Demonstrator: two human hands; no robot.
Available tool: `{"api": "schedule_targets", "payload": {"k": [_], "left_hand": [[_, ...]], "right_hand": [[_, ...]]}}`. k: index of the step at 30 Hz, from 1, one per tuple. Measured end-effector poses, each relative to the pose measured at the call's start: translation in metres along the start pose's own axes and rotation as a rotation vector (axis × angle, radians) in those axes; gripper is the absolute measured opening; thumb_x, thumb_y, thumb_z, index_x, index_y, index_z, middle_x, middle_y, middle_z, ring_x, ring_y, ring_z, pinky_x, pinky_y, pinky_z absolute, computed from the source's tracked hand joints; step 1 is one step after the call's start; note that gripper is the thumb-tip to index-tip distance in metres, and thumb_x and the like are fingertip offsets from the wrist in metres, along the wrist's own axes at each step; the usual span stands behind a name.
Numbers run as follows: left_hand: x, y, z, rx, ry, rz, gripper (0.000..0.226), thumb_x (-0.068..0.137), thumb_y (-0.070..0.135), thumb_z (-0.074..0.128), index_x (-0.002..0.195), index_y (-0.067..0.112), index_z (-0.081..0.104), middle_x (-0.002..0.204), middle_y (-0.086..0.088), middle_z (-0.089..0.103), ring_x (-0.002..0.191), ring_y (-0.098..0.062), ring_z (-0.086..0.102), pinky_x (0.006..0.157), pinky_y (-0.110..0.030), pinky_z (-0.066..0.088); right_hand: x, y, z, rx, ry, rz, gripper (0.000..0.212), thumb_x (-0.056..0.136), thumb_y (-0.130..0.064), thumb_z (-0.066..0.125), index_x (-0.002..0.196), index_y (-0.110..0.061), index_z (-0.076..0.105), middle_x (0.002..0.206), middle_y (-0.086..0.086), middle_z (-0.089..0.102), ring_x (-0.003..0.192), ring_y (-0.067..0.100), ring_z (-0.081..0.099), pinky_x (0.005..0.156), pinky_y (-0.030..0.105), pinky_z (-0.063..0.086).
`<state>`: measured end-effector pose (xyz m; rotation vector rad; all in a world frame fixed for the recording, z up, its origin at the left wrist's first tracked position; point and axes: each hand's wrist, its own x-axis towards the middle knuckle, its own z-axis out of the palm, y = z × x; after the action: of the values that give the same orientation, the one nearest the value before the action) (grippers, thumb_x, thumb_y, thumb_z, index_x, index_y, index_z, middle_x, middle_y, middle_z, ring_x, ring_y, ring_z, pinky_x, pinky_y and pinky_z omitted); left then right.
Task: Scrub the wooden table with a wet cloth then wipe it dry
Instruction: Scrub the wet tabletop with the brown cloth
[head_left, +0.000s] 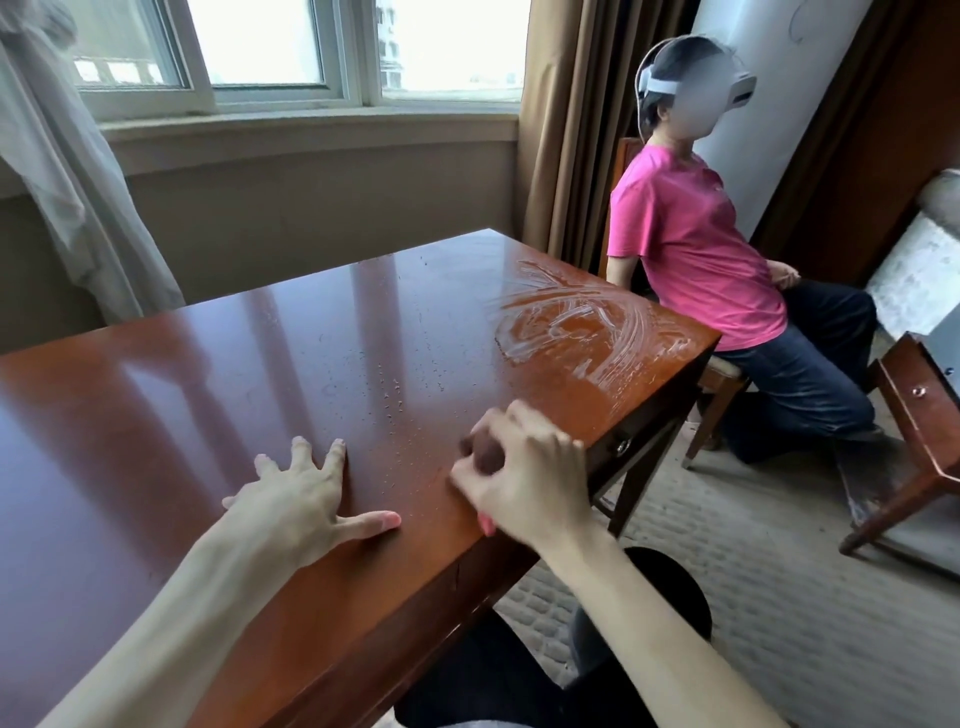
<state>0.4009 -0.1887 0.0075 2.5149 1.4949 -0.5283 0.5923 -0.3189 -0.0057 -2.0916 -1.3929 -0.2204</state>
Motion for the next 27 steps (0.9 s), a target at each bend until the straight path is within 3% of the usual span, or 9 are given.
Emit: {"api": "schedule_targets", "payload": {"k": [3,7,12,16,19,22,24,27], "left_hand": [[-0.004,0.001,-0.003,0.001,-0.013,-0.004,0.131,0.054,0.098,0.028,0.16,0.032,-0.01,0.168,-0.009,-0.004,0.151,-0.045,0.01,0.114,-0.063,0.032],[-0.004,0.0,0.001,-0.006,-0.004,-0.006,0.13,0.053,0.098,0.026,0.16,0.033,-0.009,0.168,-0.007,-0.004,0.151,-0.043,0.009,0.114,-0.061,0.033],[0.002,-0.004,-0.007,-0.013,0.032,0.053,0.124,0.05,0.1,0.015,0.157,0.043,-0.014,0.165,-0.008,0.009,0.148,-0.036,0.022,0.112,-0.053,0.039],[0.014,0.012,-0.013,0.007,0.163,0.151,0.099,0.07,0.093,0.014,0.156,0.049,-0.01,0.168,-0.008,0.003,0.155,-0.03,0.006,0.119,-0.052,0.026],[0.031,0.031,-0.015,-0.036,0.223,0.267,0.089,0.076,0.09,0.011,0.156,0.052,0.0,0.169,-0.005,0.007,0.156,-0.027,0.004,0.123,-0.048,0.02],[0.058,0.047,-0.015,-0.031,0.304,0.327,0.103,0.063,0.092,-0.015,0.156,0.052,0.008,0.168,0.0,0.014,0.155,-0.026,0.008,0.123,-0.045,0.02],[0.072,0.06,-0.016,-0.003,0.326,0.338,0.107,0.062,0.089,-0.02,0.156,0.05,0.014,0.167,0.0,0.017,0.155,-0.026,0.01,0.123,-0.045,0.02],[0.086,0.073,-0.019,-0.012,0.343,0.321,0.094,0.072,0.078,-0.013,0.155,0.048,0.021,0.166,0.0,0.021,0.154,-0.028,0.012,0.122,-0.048,0.019]], "right_hand": [[0.02,0.014,-0.004,0.023,-0.031,-0.044,0.022,0.077,-0.053,0.062,0.087,-0.034,0.067,0.085,-0.011,0.06,0.076,0.016,0.065,0.066,0.028,0.053],[0.073,0.031,0.01,-0.062,0.096,0.171,0.017,0.079,-0.047,0.061,0.077,-0.031,0.057,0.09,0.0,0.065,0.084,0.029,0.068,0.075,0.038,0.056],[0.034,0.035,0.005,-0.042,0.005,0.039,0.025,0.077,-0.054,0.06,0.088,-0.033,0.065,0.086,-0.01,0.057,0.074,0.015,0.06,0.066,0.03,0.052],[0.104,0.075,0.001,-0.075,0.097,0.272,0.017,0.078,-0.048,0.062,0.077,-0.032,0.057,0.089,-0.003,0.062,0.085,0.029,0.067,0.067,0.031,0.046],[0.083,0.069,0.012,-0.125,0.103,0.136,0.019,0.077,-0.049,0.061,0.08,-0.03,0.059,0.086,-0.006,0.057,0.084,0.022,0.064,0.067,0.031,0.049],[0.062,0.063,0.011,0.0,-0.03,0.014,0.027,0.074,-0.055,0.062,0.089,-0.033,0.065,0.084,-0.01,0.056,0.079,0.016,0.063,0.065,0.03,0.051],[0.102,0.076,0.015,-0.018,-0.042,0.032,0.027,0.075,-0.054,0.064,0.09,-0.032,0.067,0.086,-0.009,0.059,0.081,0.021,0.065,0.066,0.03,0.05],[0.15,0.081,0.035,-0.094,0.001,0.108,0.023,0.078,-0.05,0.064,0.086,-0.029,0.066,0.088,-0.002,0.062,0.088,0.029,0.066,0.071,0.034,0.048]]}}
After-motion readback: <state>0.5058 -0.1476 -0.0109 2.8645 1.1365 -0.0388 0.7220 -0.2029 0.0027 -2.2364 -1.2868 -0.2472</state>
